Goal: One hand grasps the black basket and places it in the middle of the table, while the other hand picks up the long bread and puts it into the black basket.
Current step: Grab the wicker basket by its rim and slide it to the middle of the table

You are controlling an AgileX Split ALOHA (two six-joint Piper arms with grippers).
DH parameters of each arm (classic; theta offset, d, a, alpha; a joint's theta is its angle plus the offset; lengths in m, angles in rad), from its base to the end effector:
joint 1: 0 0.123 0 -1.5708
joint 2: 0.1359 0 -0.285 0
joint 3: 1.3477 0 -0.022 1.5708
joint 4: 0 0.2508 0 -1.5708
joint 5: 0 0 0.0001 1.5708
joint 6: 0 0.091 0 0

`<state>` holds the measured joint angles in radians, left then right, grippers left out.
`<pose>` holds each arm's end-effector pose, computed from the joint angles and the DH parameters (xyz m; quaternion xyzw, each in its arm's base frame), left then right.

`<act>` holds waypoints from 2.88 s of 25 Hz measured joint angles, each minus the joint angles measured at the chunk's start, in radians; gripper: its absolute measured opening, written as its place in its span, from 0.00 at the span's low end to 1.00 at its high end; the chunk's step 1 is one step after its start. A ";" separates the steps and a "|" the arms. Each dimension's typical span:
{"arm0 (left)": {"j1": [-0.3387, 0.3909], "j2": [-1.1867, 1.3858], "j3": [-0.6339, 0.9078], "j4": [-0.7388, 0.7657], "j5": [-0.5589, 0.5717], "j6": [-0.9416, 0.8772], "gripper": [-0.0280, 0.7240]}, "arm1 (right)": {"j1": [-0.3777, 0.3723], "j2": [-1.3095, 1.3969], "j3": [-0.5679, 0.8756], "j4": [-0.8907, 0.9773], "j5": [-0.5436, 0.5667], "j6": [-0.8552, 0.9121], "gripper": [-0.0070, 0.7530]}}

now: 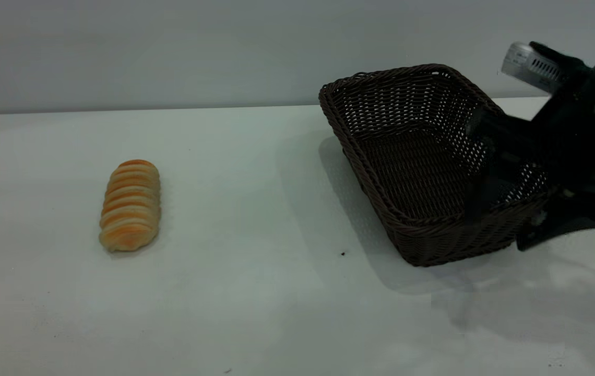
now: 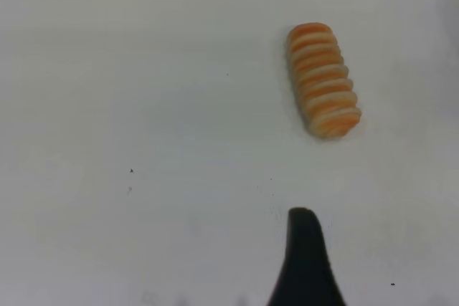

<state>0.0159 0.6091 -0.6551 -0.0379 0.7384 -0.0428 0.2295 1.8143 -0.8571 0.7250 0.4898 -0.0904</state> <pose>0.1110 -0.0006 0.3195 -0.0325 0.8850 -0.0240 0.4639 0.2967 0.0985 0.1282 0.1418 0.9647 0.2052 0.0844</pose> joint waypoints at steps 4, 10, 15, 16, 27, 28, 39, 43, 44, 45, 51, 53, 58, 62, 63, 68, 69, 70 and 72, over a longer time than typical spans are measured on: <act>0.000 0.000 0.000 0.000 0.001 0.000 0.79 | 0.000 0.022 -0.002 0.044 -0.139 0.126 0.71; 0.000 0.000 0.000 0.000 0.002 0.000 0.79 | 0.000 0.045 -0.002 0.057 -0.211 0.240 0.71; 0.000 0.000 0.000 0.000 0.003 0.000 0.79 | 0.000 0.050 -0.002 0.059 -0.219 0.255 0.71; 0.000 0.000 0.000 0.000 0.003 0.000 0.79 | 0.000 0.050 -0.002 0.059 -0.219 0.263 0.71; 0.000 0.000 0.000 -0.001 0.003 -0.001 0.79 | 0.000 0.057 -0.003 0.059 -0.196 0.332 0.68; 0.000 0.000 0.000 -0.001 0.003 -0.001 0.79 | 0.000 0.057 -0.003 0.059 -0.207 0.348 0.67; 0.000 0.000 0.000 -0.002 0.003 -0.001 0.79 | 0.000 0.078 -0.003 0.059 -0.241 0.385 0.67; 0.000 0.000 0.000 -0.002 0.003 -0.001 0.79 | 0.000 0.092 -0.003 0.059 -0.268 0.407 0.67; 0.000 0.000 0.000 -0.002 0.003 -0.001 0.79 | 0.000 0.099 -0.003 0.059 -0.280 0.412 0.67; 0.000 0.000 0.000 -0.002 0.003 -0.001 0.79 | 0.000 0.104 -0.003 0.059 -0.291 0.415 0.67; 0.000 0.000 0.000 -0.002 0.003 -0.001 0.79 | 0.000 0.187 -0.046 0.071 -0.321 0.424 0.67; 0.000 0.000 0.000 -0.002 0.003 -0.001 0.79 | 0.000 0.226 -0.079 0.075 -0.325 0.424 0.67; 0.000 0.000 0.000 -0.002 0.005 -0.001 0.79 | 0.000 0.295 -0.126 0.076 -0.328 0.429 0.55; 0.000 0.000 0.000 -0.002 0.008 -0.001 0.79 | 0.000 0.298 -0.133 0.067 -0.338 0.444 0.31; 0.000 0.000 0.000 -0.002 0.009 -0.001 0.79 | 0.000 0.298 -0.134 0.039 -0.338 0.436 0.31; 0.000 0.000 0.000 -0.002 0.009 -0.001 0.79 | 0.000 0.275 -0.134 -0.037 -0.327 0.432 0.31; 0.000 0.000 0.000 -0.002 0.009 -0.001 0.79 | 0.000 0.267 -0.138 -0.057 -0.322 0.425 0.31; 0.000 0.000 0.000 -0.002 0.009 -0.001 0.79 | 0.000 0.264 -0.151 -0.082 -0.309 0.415 0.31; 0.000 0.000 0.000 -0.002 0.010 -0.001 0.79 | 0.000 0.261 -0.188 -0.143 -0.266 0.393 0.31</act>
<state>0.0159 0.6091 -0.6551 -0.0395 0.7483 -0.0437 0.2295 2.0752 -1.0450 0.5818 0.2238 0.3026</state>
